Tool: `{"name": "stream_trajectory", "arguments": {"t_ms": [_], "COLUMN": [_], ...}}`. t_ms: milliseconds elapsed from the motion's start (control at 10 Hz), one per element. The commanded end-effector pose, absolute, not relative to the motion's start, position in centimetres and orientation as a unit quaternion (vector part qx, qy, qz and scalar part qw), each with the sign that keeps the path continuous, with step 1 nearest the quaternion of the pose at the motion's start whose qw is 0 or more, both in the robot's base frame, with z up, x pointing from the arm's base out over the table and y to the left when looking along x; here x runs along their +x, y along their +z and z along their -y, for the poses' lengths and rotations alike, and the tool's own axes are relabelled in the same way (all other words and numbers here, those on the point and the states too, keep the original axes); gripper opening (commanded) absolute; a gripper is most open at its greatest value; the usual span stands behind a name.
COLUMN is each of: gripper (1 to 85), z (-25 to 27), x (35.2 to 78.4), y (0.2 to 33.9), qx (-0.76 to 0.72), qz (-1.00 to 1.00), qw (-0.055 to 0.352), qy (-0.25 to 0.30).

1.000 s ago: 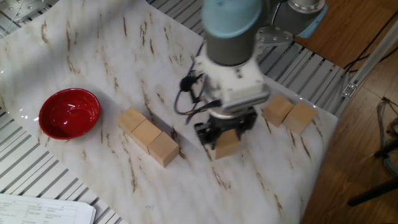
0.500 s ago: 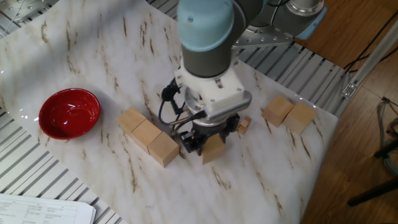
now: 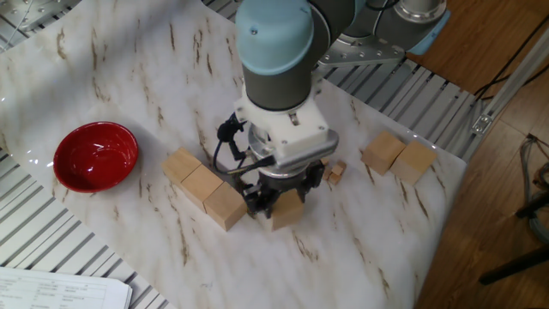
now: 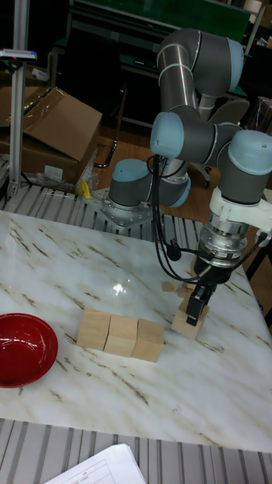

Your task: Stack the blocks into a pyramid shape

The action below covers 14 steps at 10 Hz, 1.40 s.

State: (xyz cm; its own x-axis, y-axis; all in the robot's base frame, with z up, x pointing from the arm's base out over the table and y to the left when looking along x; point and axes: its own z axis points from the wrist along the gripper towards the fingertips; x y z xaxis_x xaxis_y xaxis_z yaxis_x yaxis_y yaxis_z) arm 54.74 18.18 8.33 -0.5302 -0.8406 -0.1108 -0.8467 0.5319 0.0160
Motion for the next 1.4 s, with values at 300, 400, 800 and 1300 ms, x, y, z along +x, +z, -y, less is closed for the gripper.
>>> {"name": "stream_trajectory", "arguments": {"t_ms": [300,400,800,1300], "gripper": [1.0,1.0,1.0,1.0], "z": [-21.4,-21.2,-19.8,-13.6], "x": [56.1,56.0,55.9,57.2], "y": [9.1,9.0,11.9,15.8], "qx": [-0.394,-0.405,-0.439,-0.504], "qz": [-0.91,-0.906,-0.894,-0.86], "qw": [0.089,0.087,0.052,0.041], "qy": [0.088,0.084,0.076,0.068]}}
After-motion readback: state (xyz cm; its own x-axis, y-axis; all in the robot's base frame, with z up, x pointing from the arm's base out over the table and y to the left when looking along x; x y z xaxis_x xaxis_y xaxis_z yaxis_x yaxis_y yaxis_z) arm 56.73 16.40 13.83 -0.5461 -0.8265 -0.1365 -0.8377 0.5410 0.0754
